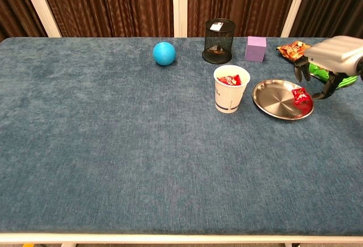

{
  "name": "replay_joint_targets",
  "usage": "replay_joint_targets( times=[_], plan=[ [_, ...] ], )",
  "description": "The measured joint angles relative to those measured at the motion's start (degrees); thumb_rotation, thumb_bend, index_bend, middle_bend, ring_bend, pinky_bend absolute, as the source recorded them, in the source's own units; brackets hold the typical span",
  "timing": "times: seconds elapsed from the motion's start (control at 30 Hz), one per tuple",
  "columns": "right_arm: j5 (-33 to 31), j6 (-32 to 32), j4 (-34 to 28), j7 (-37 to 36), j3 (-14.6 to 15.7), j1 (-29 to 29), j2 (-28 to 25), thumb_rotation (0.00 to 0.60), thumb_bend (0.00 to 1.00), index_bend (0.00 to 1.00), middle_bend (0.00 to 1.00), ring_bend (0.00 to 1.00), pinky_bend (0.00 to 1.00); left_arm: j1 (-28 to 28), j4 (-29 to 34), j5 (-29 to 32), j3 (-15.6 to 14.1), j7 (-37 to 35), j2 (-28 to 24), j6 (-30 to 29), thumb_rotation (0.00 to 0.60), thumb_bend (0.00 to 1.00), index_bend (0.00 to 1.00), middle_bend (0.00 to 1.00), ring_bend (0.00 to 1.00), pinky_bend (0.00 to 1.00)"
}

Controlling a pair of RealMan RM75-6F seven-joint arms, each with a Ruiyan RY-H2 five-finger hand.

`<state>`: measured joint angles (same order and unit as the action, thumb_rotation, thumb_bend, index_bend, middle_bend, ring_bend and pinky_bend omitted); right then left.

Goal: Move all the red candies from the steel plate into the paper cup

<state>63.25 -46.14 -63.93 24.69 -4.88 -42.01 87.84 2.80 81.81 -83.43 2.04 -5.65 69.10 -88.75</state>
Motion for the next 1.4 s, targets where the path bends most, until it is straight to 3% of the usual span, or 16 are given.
replay_joint_targets(
  times=[0.77, 1.1, 1.4],
  plan=[
    [1.78, 2.78, 6.34, -0.11, -0.05, -1.48, 5.06, 0.6, 0.17, 0.45, 0.42, 0.19, 0.36, -0.02, -0.71, 0.68, 0.08, -0.52, 0.22, 0.65, 0.6, 0.0, 0.29, 0.25, 0.14, 0.21],
    [2.21, 3.0, 6.88, 0.04, -0.39, -1.81, 5.63, 0.6, 0.3, 0.51, 0.45, 0.19, 0.36, 0.02, -1.26, 0.87, 0.17, -1.02, 0.48, 0.75, 0.6, 0.0, 0.29, 0.25, 0.14, 0.21],
    [2.11, 3.01, 7.28, 0.39, -0.45, -1.63, 5.98, 0.6, 0.33, 0.54, 0.46, 0.2, 0.36, 0.1, -1.45, 0.91, 0.15, -1.37, 0.45, 0.77, 0.6, 0.0, 0.29, 0.25, 0.14, 0.21]
  ],
)
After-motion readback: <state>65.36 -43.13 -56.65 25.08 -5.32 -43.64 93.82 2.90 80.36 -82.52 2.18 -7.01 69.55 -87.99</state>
